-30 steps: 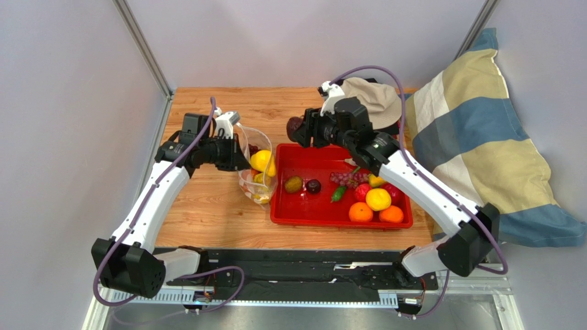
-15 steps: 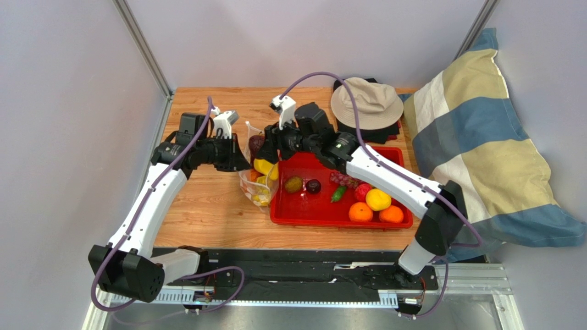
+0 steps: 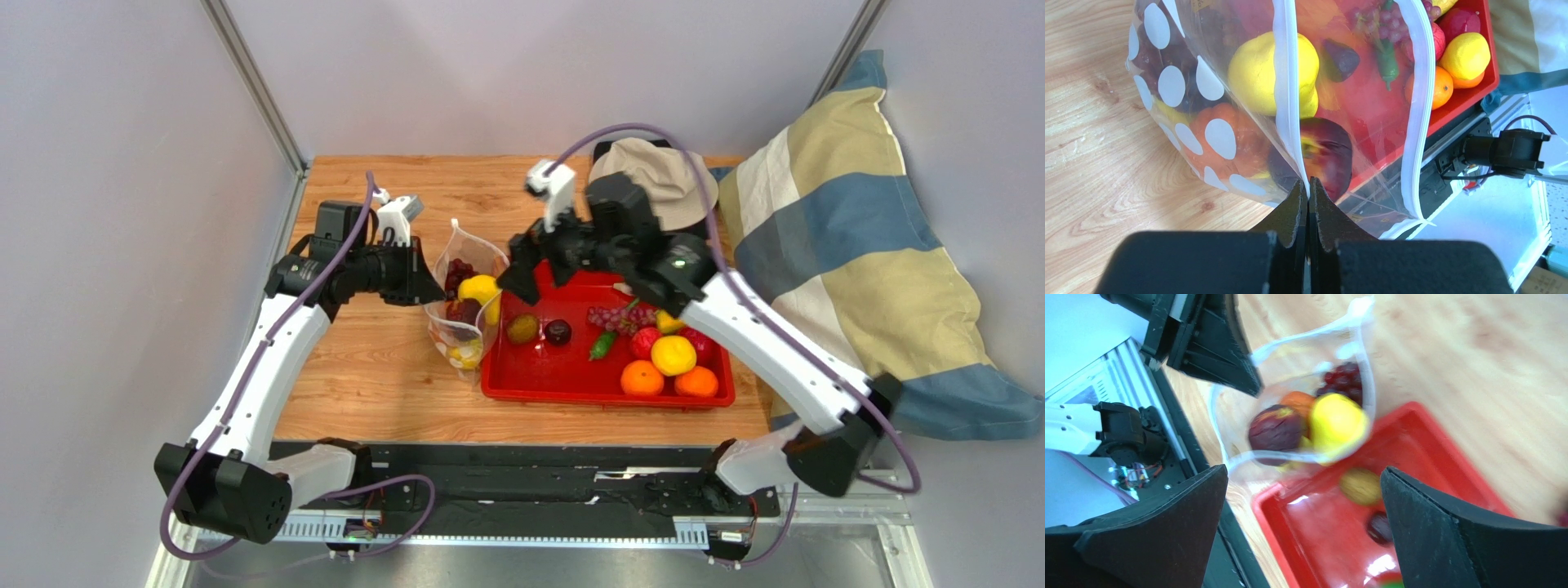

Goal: Place the food in the zip-top bag and seal the zipper
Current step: Place the fake vegetable in the zipper food storage bag, then pick up the fake fruit from the bin.

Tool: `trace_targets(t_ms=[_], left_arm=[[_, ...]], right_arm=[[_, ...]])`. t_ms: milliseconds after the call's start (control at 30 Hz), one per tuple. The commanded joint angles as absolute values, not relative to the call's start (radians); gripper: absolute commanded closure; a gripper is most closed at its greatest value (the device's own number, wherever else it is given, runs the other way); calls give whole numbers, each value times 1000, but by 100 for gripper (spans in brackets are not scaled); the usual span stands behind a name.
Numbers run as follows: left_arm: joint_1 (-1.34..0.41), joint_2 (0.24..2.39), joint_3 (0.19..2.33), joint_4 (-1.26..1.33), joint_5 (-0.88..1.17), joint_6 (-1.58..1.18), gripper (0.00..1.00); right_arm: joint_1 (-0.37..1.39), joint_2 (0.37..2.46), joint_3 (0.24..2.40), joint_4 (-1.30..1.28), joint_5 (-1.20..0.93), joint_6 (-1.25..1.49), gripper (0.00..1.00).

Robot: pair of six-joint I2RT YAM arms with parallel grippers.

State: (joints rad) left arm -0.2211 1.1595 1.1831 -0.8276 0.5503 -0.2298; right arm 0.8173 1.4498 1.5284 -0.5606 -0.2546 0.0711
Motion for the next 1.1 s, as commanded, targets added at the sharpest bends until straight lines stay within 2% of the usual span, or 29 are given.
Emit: trace_targets(t_ms=[0,167,333,467,567,600,633,667,867,1067], left_arm=[[-224,1126,1187,-795,581,-239,100],[-224,1121,1174,-792,589,-236,100],[-224,1120,1172,-792,597,-235,100],[-224,1115,1167,-790,595,-232,100],[-225,1115,1163,-792,597,-232,100],[-227,1114,1163,-792,592,-233,100],[-227,1112,1164,-795,591,-229,100],[-227,1112,1166,-796,589,-229,100],[-229,1097,1161,-799,574,-218,100],[-229,1088,1151,-802,574,-219,100]], right_arm=[[646,1286,1484,-809,-360,-103,1],[512,1120,1321,-1037,-345,-271,2],[465,1023,1149,-1184,-177,-414,2],[462,988,1094,-1238,-175,-480,8],[463,1012,1075,-1227,-225,-497,19],[462,1047,1078,-1227,-236,-497,25],[462,1070,1088,-1229,-244,-491,35],[463,1087,1089,-1224,-247,-485,37],[482,1192,1060,-1167,-244,-511,42],[499,1314,1066,-1112,-169,-650,41]])
